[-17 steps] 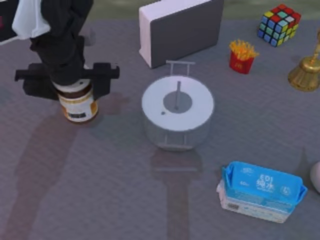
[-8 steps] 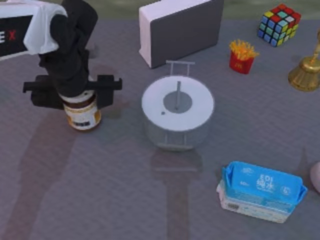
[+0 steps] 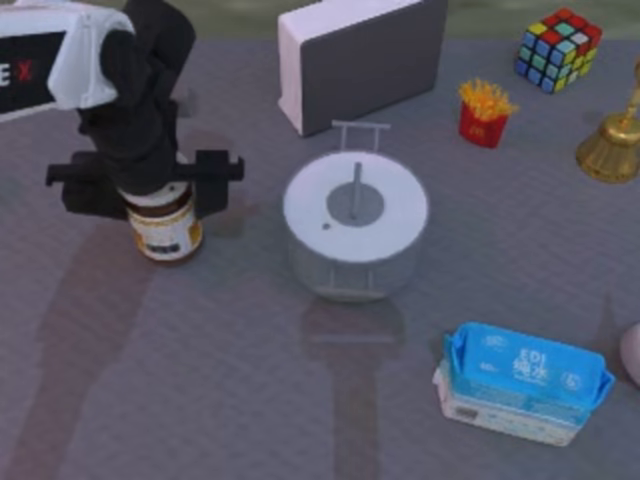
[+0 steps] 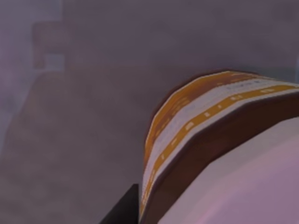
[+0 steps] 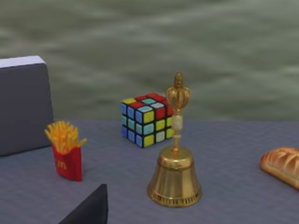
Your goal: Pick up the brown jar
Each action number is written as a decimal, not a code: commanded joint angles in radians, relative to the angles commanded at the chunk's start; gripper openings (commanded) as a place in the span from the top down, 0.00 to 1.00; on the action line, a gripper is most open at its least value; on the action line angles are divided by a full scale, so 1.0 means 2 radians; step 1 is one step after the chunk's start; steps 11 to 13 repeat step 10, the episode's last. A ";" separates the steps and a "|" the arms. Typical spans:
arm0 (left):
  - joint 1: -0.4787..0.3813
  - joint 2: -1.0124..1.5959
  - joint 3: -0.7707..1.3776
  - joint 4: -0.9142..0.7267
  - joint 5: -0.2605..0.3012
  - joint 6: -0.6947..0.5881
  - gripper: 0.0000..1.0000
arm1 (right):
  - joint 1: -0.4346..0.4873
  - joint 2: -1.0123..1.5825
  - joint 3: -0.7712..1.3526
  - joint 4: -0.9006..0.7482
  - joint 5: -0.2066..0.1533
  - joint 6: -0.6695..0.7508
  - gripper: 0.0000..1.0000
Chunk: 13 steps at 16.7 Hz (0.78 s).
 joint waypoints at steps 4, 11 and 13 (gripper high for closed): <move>0.000 0.000 0.000 0.000 0.000 0.000 0.02 | 0.000 0.000 0.000 0.000 0.000 0.000 0.00; 0.000 0.000 0.000 0.000 0.000 0.000 0.00 | 0.000 0.000 0.000 0.000 0.000 0.000 0.00; 0.000 0.000 0.000 0.000 0.000 0.000 0.00 | 0.000 0.000 0.000 0.000 0.000 0.000 0.00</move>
